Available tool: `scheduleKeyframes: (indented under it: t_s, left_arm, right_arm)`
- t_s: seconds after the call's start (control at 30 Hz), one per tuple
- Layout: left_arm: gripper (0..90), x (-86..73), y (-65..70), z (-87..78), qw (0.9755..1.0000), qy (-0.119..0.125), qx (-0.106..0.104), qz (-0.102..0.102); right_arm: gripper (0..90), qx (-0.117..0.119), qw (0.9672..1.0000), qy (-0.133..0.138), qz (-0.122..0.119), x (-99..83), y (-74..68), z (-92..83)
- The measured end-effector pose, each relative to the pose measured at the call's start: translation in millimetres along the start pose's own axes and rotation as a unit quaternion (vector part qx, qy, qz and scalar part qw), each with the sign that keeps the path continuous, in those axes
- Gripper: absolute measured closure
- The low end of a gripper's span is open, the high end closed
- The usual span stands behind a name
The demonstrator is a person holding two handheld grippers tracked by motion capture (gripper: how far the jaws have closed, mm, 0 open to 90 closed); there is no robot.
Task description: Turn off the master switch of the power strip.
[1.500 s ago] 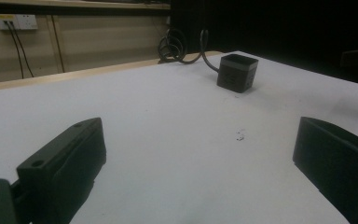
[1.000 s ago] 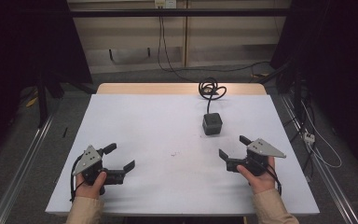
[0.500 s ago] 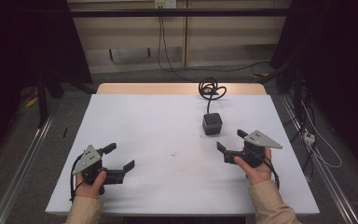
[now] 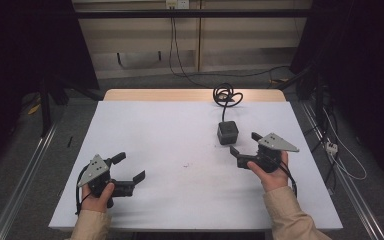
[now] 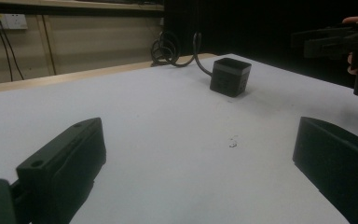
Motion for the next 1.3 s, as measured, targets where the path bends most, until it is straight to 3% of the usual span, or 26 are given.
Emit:
scheduleKeyframes:
  t_s: [0.6,0.97,1.3]
  left_arm:
    - [2.1,1.7,-0.1,2.2,1.0000,0.004,-0.003,-0.001]
    - [2.1,2.6,-0.6,2.8,1.0000,0.007,-0.004,-0.003]
    - [2.1,2.8,-2.2,2.2,0.9999,0.011,-0.003,-0.005]
  right_arm:
    - [14.4,0.002,0.9999,0.001,0.014,7.1,-0.8,15.8]
    - [36.2,0.018,0.9994,-0.005,0.029,13.7,-2.9,24.5]
    - [43.8,0.014,0.9994,-0.006,0.030,17.7,-0.1,30.2]
Point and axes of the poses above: each handheld gripper's, and its own axes: z roughly forward along the jaws, x roughly out of its top, y roughly to its right, the point moved 5 cm from there along z, roughly forward along the jaws, and after that the axes turned 11 degrees about z, right-handed, at the moved point
